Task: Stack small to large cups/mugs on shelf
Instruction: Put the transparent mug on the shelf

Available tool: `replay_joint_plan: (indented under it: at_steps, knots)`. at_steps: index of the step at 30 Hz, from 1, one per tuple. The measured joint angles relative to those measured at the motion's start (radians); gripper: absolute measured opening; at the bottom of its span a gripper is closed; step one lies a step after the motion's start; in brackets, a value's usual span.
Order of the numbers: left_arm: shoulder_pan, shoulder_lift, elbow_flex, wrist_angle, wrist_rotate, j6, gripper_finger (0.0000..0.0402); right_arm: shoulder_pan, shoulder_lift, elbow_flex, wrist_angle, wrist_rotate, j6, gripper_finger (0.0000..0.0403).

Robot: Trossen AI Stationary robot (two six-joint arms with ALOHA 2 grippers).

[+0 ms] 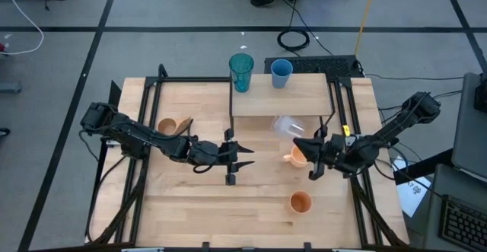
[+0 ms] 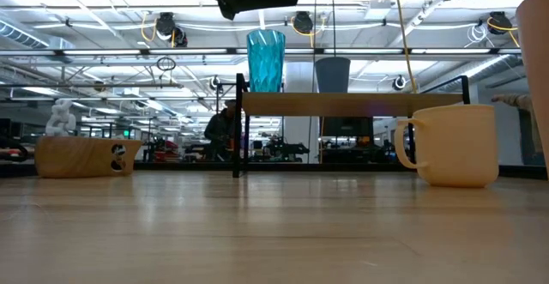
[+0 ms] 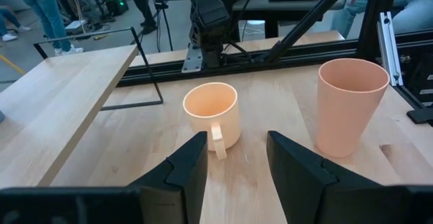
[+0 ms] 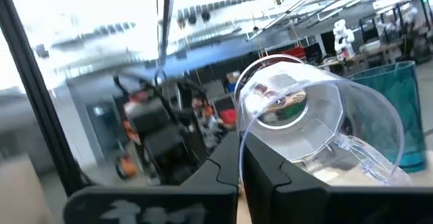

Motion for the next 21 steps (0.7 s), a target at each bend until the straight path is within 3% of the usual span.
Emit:
replay_joint_plan:
  at_steps: [8, 21]
  knots:
    - [0.0, 0.0, 0.0, 0.014, 0.0, -0.001, 0.0154, -0.052, -0.01, 0.001, -0.004, -0.078, 0.147, 0.0]
    - [-0.016, 0.0, 0.0, 0.017, 0.0, -0.001, 0.0154, -0.092, -0.024, 0.001, -0.045, -0.075, 0.08, 0.0]
